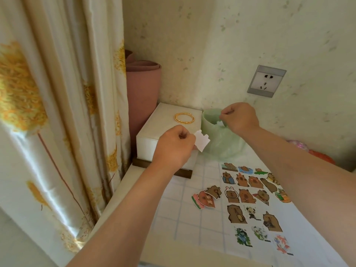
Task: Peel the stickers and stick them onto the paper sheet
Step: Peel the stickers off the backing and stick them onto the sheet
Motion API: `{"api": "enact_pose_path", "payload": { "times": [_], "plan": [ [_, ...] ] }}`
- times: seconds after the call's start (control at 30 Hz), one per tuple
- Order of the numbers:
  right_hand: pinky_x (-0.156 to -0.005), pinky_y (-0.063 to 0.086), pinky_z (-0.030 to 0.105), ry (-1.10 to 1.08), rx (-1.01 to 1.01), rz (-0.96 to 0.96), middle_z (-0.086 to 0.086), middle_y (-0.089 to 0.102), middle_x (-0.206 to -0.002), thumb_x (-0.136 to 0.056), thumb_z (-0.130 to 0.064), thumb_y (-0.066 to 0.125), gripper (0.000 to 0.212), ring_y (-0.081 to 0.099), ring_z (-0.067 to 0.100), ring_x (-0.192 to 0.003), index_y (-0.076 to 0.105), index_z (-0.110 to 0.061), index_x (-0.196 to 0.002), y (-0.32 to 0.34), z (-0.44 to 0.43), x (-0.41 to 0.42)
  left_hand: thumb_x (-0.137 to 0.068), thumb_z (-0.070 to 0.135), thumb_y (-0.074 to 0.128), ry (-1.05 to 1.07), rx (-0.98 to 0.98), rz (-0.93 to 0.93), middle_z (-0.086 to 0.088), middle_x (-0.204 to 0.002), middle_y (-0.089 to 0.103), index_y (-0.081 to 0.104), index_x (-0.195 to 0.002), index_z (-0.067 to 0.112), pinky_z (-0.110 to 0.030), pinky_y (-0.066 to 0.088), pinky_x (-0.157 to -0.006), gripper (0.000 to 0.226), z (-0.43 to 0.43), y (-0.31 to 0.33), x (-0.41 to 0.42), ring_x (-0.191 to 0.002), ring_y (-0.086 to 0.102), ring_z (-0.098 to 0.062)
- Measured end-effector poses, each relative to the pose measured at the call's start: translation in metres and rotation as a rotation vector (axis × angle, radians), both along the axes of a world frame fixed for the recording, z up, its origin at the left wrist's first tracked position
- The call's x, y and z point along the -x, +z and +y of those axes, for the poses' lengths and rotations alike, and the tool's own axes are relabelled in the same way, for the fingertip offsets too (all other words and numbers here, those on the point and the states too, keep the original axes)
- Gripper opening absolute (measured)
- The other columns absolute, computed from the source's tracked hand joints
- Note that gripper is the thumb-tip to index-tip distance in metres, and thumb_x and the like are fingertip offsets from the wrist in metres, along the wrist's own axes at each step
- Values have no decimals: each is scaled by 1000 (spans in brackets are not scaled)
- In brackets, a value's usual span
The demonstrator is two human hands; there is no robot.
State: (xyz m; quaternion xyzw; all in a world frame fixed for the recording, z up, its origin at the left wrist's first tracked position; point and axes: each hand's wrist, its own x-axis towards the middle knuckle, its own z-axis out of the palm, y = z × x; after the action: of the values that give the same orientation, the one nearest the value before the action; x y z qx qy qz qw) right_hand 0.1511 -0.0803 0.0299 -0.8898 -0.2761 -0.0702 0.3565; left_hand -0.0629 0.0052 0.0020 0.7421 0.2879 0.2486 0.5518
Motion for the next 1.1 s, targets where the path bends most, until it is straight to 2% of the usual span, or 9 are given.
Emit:
{"api": "enact_pose_path", "payload": {
  "times": [0.13,0.27,0.33,0.4,0.57,0.7,0.87,0.97,1.1],
  "plan": [
    [-76,51,22,128,-76,-30,-22,62,-76,-90,-16,67,14,60,-3,-73,73,-26,-83,-1,-15,19,-88,17,51,-24,63,-11,-2,-77,73,60,-88,8,-38,60,-64,13,-11,3,-7,-60,59,-18],
    [-66,38,6,248,-147,-26,-21,66,-88,-92,-22,67,9,55,-13,-66,74,-26,-92,-5,-48,62,-90,17,50,-45,129,-15,2,-72,71,61,-89,7,-31,56,-59,14,-25,4,-15,-58,59,-17],
    [-63,41,10,313,-160,0,-17,68,-96,-89,-29,72,5,54,-5,-61,74,-30,-93,-9,-70,80,-91,18,50,-68,173,-9,1,-73,71,62,-90,9,-28,55,-56,14,-36,5,-20,-57,60,-16],
    [-63,43,16,378,-104,-22,-16,65,-101,-80,-37,79,14,53,1,-60,72,-34,-92,-13,-91,93,-92,17,49,-98,215,3,-1,-74,71,62,-90,10,-27,54,-56,15,-48,5,-23,-58,61,-18],
    [-61,30,8,370,113,-290,-17,58,-98,-75,-43,84,19,52,-13,-71,73,-33,-87,-18,-127,87,-92,12,45,-158,349,59,-4,-75,69,60,-91,9,-29,56,-55,16,-80,7,-34,-57,59,-19],
    [-56,35,22,374,152,-481,-16,58,-93,-81,-37,80,8,43,0,-57,74,-33,-85,-23,-151,76,-91,10,45,-188,410,141,-3,-73,67,61,-91,6,-27,55,-53,16,-97,9,-43,-56,58,-18],
    [-52,33,22,407,167,-592,-13,61,-89,-80,-27,82,7,43,3,-56,76,-31,-80,-32,-172,66,-88,16,47,-225,520,274,-2,-63,57,53,-75,10,-29,53,-57,15,-113,0,-52,-53,56,-20],
    [-53,37,24,376,127,-469,-14,60,-89,-82,-28,80,7,49,1,-58,74,-31,-80,-40,-181,59,-89,25,47,-339,631,309,-2,-62,55,48,-72,13,-27,50,-56,20,-119,-4,-56,-54,54,-21],
    [-57,39,20,198,-123,15,-15,67,-82,-82,-26,79,11,57,-1,-59,73,-33,-77,-44,-193,50,-91,47,46,-481,738,293,-6,-70,60,55,-86,10,-29,52,-55,38,-123,-5,-63,-57,57,-24]
  ]
}}
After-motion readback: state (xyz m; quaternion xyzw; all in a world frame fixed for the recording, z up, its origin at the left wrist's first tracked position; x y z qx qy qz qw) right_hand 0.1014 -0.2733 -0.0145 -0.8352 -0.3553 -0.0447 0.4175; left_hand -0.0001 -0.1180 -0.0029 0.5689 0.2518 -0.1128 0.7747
